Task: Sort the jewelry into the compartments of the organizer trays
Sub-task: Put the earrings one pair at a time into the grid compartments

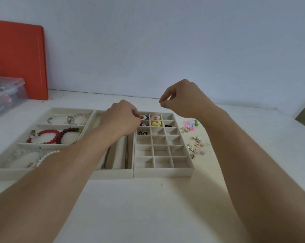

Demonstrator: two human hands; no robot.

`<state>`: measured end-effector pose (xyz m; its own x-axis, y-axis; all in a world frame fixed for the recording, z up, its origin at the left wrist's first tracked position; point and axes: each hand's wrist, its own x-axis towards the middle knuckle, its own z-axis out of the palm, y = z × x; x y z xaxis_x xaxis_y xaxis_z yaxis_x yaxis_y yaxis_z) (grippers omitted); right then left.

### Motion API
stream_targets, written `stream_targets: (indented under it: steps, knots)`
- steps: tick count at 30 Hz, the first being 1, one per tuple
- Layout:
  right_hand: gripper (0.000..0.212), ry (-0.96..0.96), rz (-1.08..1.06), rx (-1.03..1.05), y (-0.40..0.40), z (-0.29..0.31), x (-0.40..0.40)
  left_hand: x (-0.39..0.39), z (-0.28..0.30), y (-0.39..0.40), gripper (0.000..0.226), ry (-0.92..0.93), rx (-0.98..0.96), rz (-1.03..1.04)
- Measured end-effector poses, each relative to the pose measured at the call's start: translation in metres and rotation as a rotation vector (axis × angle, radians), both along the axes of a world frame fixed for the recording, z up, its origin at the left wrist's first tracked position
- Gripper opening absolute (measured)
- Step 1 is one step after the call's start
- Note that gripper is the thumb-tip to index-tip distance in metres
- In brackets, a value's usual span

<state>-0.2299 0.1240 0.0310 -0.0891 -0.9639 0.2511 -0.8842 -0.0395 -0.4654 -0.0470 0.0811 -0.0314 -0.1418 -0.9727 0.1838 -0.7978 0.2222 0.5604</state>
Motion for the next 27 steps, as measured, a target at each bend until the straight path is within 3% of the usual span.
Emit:
stream_targets:
  steps: [4,6,12,16,21,27]
  knots:
    - [0.012,-0.2,-0.09,-0.191,0.016,0.016,-0.037,-0.005,0.002,0.005,0.012,0.119,-0.023,-0.113]
    - [0.014,-0.202,-0.149,-0.208,0.019,0.009,-0.06,-0.009,0.006,0.01,0.012,0.171,-0.031,-0.159]
    - [0.021,-0.079,-0.267,-0.042,0.027,-0.063,-0.124,-0.027,0.01,0.028,0.001,0.134,-0.062,-0.269]
    - [0.032,0.024,-0.121,0.107,0.02,-0.091,-0.131,-0.047,0.013,0.036,0.004,0.098,-0.045,-0.312]
    - [0.054,0.284,0.029,0.212,0.008,-0.101,-0.118,-0.078,0.015,0.035,0.006,0.104,-0.006,-0.331]
    - [0.038,0.342,-0.014,0.153,0.011,-0.098,-0.122,-0.098,0.009,0.029,0.016,0.057,0.04,-0.305]
